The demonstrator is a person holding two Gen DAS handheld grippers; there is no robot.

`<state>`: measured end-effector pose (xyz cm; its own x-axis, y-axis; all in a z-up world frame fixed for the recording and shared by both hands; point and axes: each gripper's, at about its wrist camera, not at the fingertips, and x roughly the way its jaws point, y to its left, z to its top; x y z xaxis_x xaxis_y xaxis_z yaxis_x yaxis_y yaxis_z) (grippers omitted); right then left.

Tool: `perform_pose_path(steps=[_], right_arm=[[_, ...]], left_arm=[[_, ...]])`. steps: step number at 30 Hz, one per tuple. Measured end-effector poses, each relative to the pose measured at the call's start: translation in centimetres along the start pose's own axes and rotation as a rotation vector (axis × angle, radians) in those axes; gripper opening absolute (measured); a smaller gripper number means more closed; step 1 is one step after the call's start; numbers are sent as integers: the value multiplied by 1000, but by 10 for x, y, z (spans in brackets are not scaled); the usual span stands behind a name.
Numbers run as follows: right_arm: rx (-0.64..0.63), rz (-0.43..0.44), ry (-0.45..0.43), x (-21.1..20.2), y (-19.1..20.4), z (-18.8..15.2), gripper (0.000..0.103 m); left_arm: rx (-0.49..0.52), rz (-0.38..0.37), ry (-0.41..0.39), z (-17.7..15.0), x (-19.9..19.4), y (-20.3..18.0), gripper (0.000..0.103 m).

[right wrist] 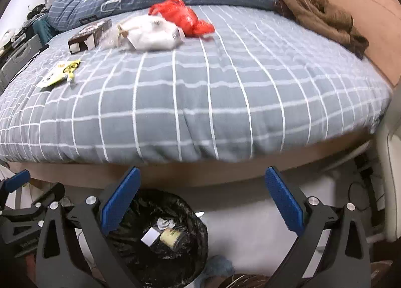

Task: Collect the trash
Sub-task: 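Raise both open tools back over the bed toward the remaining trash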

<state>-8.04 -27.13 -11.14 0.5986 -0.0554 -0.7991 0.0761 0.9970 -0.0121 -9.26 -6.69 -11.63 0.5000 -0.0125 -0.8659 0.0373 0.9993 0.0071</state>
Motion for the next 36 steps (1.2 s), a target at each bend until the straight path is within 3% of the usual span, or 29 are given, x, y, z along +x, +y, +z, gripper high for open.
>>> perform_pose_path(steps=[11,18,36], right_arm=[[-36,46,-111,-26,12,33,95],[-67,67,-166,-39,21,53,95],[-114,47,-157,-5,30,103,95]], left_arm=[[-16,8,-114,31,-33,17,97],[-30,20,-146,49,-38,32,97],[-94,49,-98,101,-2,67,97]])
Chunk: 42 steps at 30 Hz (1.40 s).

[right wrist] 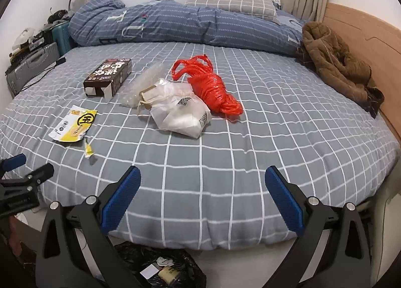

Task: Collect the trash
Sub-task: 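Raise both open tools back over the bed toward the remaining trash, then grasp the yellow-white snack wrapper with the left tool while the right tool grasps the white drawstring bag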

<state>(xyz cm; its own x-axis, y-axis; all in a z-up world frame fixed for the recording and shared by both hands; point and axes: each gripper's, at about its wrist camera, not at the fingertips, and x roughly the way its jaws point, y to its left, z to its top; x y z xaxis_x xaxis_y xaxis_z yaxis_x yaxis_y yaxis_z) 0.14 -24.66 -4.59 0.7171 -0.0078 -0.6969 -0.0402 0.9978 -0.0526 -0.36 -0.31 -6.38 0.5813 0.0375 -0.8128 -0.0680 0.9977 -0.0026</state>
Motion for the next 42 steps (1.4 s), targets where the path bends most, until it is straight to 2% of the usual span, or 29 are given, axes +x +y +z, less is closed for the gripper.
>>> perform_pose_path(steps=[16,25,33,36,38,42], right_arm=[[2,20,35,78,13,54,95],[31,5,72,120,18,73,95],[42,19,120,139,19,75,84],[49,28,140,143,20,74,78],[49,29,165,147,21,71,69],[47,34,194,151,21,69,60]], left_arm=[[-9,33,27,68,61,14,97],[-1,39,79,85,94,19,97],[-9,22,113,86,108,17,97],[-16,26,127,85,112,20,92],[-8,37,135,84,113,20,85],[0,45,139,83,115,21,68]])
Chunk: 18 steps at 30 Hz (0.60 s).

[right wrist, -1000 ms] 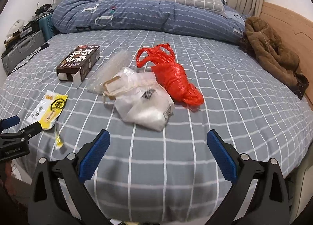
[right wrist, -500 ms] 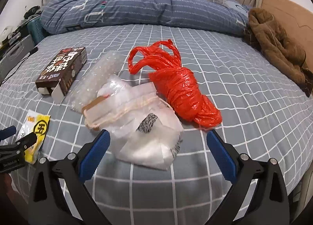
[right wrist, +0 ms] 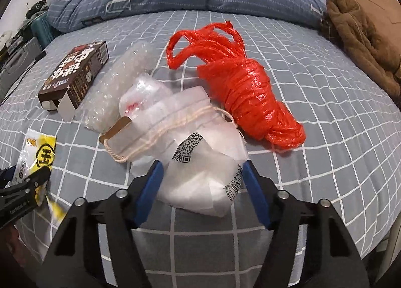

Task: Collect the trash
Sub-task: 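Grasp the yellow-white snack wrapper with the left tool while the right tool grasps the white drawstring bag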

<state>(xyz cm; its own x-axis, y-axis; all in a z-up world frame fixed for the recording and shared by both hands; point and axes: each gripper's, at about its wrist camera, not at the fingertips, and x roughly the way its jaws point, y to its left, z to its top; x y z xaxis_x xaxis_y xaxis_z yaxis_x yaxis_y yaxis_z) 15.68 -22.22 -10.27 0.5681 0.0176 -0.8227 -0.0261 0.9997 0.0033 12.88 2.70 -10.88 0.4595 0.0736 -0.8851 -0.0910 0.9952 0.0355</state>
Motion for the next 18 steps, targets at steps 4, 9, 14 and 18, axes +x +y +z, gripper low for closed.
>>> perform_pose_path(steps=[4,9,14,18], right_arm=[[15,18,24,1,-1,0,48],[5,25,30,1,1,-1,40],[3,27,26,-1,1,0,36],[11,29,8,-7,-1,1,36]], left_arm=[[23,-1,-11,0,-1,-2,53],[20,-6,-18,2,-2,-2,42],[12,-1,-27,3,-4,0,36],[7,-11,-31,4,-9,0,32]])
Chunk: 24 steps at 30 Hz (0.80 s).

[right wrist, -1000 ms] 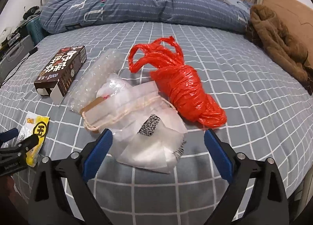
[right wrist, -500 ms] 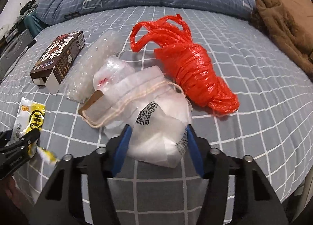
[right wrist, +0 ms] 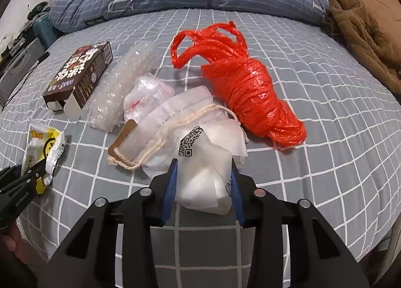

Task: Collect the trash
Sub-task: 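Grasp the yellow-white snack wrapper with the left tool while the right tool grasps the white drawstring bag, then carry the wrapper and white bag in both tools down over the bin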

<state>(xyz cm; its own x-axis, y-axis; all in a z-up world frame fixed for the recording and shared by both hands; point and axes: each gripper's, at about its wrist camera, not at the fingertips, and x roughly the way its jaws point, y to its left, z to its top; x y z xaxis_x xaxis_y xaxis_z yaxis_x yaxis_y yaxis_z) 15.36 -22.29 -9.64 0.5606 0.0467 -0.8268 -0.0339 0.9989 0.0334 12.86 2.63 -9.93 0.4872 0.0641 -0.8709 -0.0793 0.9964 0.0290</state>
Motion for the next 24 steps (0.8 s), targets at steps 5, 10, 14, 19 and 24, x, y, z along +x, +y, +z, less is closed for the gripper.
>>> perform_pose_path(steps=[5,10,14,19,24], right_arm=[[12,6,-31,-12,-3,2,36],[10,16,-58,-24,0,1,36],[-19,20,-83,-36,6,-3,36],[-25,22,-97,-46,7,-9,36],[-24,26,-115,-60,7,-16,36]], left_arm=[[-15,-21,-19,1,-11,2,28],[-4,-26,-32,1,-20,-1,28],[2,-42,-34,-2,-24,-4,25],[4,-59,-44,-7,-33,-7,21],[11,-76,-59,-16,-46,-10,19]])
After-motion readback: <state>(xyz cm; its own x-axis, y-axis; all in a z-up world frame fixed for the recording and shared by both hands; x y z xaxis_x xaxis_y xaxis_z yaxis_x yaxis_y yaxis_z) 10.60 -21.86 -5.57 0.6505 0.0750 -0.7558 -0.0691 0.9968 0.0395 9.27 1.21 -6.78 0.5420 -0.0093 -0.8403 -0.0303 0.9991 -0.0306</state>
